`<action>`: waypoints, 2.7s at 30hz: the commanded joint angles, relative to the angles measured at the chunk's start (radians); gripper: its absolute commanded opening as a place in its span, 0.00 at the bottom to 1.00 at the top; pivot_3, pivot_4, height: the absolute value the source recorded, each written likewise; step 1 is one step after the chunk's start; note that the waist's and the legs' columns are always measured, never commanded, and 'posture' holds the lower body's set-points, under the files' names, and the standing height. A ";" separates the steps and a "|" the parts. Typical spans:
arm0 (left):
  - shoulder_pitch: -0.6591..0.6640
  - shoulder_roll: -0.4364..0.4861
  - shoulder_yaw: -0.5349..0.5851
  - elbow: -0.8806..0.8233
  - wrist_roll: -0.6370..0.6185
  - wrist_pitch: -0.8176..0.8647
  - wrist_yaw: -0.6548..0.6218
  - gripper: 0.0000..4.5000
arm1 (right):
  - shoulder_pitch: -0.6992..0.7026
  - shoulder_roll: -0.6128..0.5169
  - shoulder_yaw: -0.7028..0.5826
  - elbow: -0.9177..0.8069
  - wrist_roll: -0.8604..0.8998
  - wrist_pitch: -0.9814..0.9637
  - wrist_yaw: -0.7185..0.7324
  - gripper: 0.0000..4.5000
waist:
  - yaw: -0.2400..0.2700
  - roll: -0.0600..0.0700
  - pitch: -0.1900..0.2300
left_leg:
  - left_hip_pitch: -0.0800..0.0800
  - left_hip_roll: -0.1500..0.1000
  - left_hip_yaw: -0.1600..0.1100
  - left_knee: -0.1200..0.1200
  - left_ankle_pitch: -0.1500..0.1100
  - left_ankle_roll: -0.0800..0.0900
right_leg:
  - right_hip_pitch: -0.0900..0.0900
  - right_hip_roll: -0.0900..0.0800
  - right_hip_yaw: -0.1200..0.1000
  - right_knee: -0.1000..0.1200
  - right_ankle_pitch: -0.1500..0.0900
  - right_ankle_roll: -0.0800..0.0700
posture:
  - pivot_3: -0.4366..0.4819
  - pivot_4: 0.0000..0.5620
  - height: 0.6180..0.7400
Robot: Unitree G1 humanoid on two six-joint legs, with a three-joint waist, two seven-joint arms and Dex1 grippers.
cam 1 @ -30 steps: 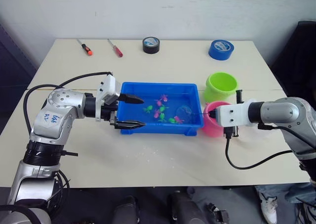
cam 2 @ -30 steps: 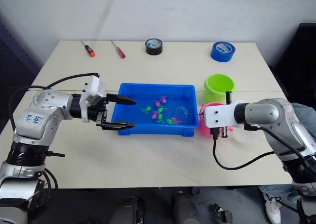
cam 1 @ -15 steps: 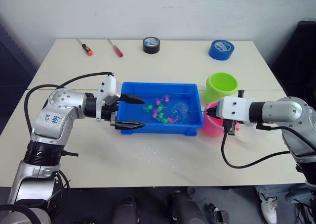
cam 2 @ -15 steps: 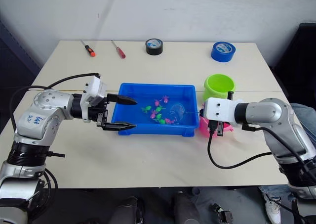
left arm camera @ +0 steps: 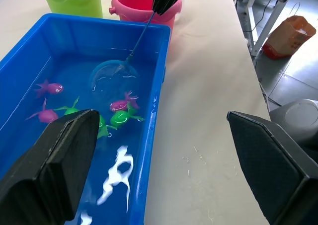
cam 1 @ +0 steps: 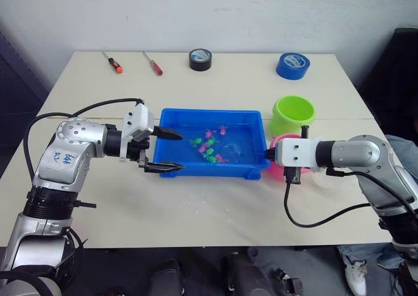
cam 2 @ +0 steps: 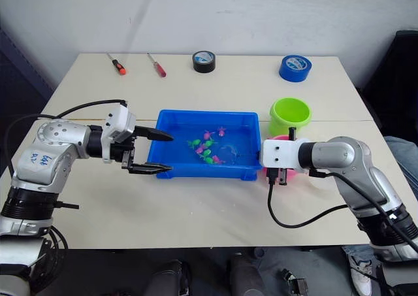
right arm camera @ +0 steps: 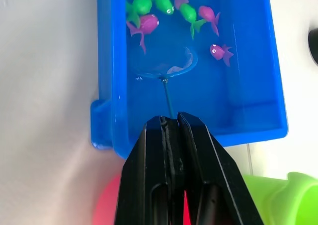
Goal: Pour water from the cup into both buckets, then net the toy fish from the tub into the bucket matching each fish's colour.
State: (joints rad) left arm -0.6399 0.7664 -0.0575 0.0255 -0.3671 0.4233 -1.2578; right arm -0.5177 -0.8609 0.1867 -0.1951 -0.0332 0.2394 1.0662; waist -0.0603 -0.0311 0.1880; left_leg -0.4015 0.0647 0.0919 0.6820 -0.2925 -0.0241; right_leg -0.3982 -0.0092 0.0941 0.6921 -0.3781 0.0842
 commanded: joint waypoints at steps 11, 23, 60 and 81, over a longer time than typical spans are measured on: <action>-0.002 0.018 0.024 0.045 0.011 -0.039 0.005 1.00 | -0.012 0.020 -0.095 -0.079 0.163 0.228 -0.012 0.00 | 0.001 0.000 0.000 | 0.000 0.000 0.000 0.000 0.000 0.000 | 0.000 0.000 0.000 0.000 0.000 0.000 | 0.48 0.27 1.00; 0.024 0.047 0.014 0.125 0.067 -0.116 -0.012 1.00 | -0.008 0.010 -0.046 -0.074 0.124 0.156 -0.040 0.00 | 0.001 0.000 0.000 | 0.000 0.000 0.000 0.000 0.000 0.000 | 0.000 0.000 0.000 -0.001 0.000 0.000 | 0.48 0.27 1.00; 0.045 0.128 0.047 0.244 0.115 -0.173 -0.013 1.00 | -0.125 0.173 0.114 0.038 0.021 0.101 -0.055 0.00 | -0.007 0.000 0.000 | 0.000 0.000 -0.001 0.000 0.000 0.001 | -0.001 0.000 -0.001 0.000 0.000 0.000 | 0.48 0.27 1.00; 0.038 0.128 0.067 0.262 0.113 -0.183 -0.003 1.00 | -0.213 0.311 0.145 0.160 0.018 0.102 -0.074 0.00 | -0.024 0.000 0.000 | -0.001 0.000 -0.001 0.000 0.000 0.000 | -0.001 -0.001 -0.002 0.001 0.000 0.000 | 0.48 0.27 1.00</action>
State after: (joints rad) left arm -0.5897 0.8807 -0.0172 0.2938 -0.2509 0.2495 -1.2606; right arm -0.7024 -0.5583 0.3431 -0.0262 -0.0119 0.3530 0.9936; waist -0.0838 -0.0312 0.1880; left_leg -0.4022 0.0646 0.0904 0.6816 -0.2928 -0.0237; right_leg -0.3988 -0.0102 0.0917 0.6931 -0.3781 0.0842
